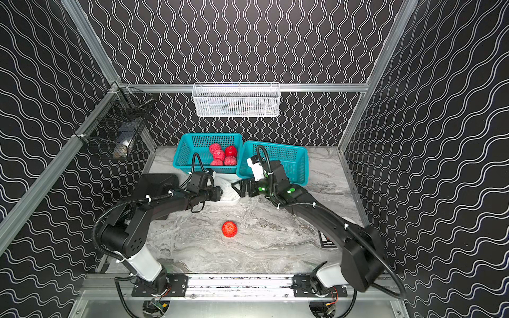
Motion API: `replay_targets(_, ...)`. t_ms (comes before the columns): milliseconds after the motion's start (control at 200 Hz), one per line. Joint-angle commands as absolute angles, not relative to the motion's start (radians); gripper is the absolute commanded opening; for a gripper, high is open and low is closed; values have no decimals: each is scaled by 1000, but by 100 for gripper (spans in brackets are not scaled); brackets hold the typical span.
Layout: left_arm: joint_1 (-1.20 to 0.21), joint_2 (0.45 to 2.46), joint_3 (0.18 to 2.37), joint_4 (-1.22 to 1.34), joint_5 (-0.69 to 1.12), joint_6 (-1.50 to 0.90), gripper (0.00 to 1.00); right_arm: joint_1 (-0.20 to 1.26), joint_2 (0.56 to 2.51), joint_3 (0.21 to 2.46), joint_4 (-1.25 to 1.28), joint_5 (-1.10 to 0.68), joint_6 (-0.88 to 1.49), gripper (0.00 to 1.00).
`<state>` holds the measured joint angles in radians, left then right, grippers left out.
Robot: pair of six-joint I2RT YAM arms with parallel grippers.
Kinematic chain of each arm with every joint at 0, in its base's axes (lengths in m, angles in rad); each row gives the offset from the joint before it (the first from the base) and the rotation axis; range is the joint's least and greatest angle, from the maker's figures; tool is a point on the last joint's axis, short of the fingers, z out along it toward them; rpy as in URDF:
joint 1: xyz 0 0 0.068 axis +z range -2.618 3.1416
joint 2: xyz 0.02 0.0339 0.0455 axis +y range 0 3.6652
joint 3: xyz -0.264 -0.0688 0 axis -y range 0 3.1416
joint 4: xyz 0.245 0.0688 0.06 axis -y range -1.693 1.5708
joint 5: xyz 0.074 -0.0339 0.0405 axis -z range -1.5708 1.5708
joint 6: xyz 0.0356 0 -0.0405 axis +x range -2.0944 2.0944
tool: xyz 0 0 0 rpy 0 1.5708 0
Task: Remove foam nets from apples
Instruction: Pick up the apple from the center of the board.
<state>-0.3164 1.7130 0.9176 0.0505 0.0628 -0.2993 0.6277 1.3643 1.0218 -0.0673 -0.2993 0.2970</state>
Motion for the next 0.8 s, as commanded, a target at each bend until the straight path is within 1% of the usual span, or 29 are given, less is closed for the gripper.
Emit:
replay_targets(0,-318,1731,937,14,62,-287,57,629,1273,887,75,-216,264,100)
replay_targets(100,-320,1748,962,-19,47,-284,58,629,1207,725,220,-175,245,100)
replay_targets(175,-323,1756,967,-25,36,-280,58,629,1193,634,317,-150,241,100)
replay_targets(330,-325,1765,1001,-77,3,-269,59,630,1190,522,464,-170,230,100)
replay_targets(510,-336,1661,1008,-117,-27,-288,60,630,1210,463,568,-182,217,100)
replay_targets(555,-336,1637,1012,-140,-38,-300,64,628,1206,439,603,-171,215,100)
replay_targets(606,-336,1610,1016,-174,-56,-318,73,629,1198,408,646,-157,212,100)
replay_targets(631,-337,1596,1018,-199,-63,-325,77,629,1192,391,666,-148,212,100)
replay_targets(691,-336,1568,1010,-240,-62,-336,81,629,1173,345,725,-126,214,100)
replay_targets(791,-336,1516,994,-291,-52,-347,83,630,1147,297,801,-88,216,100)
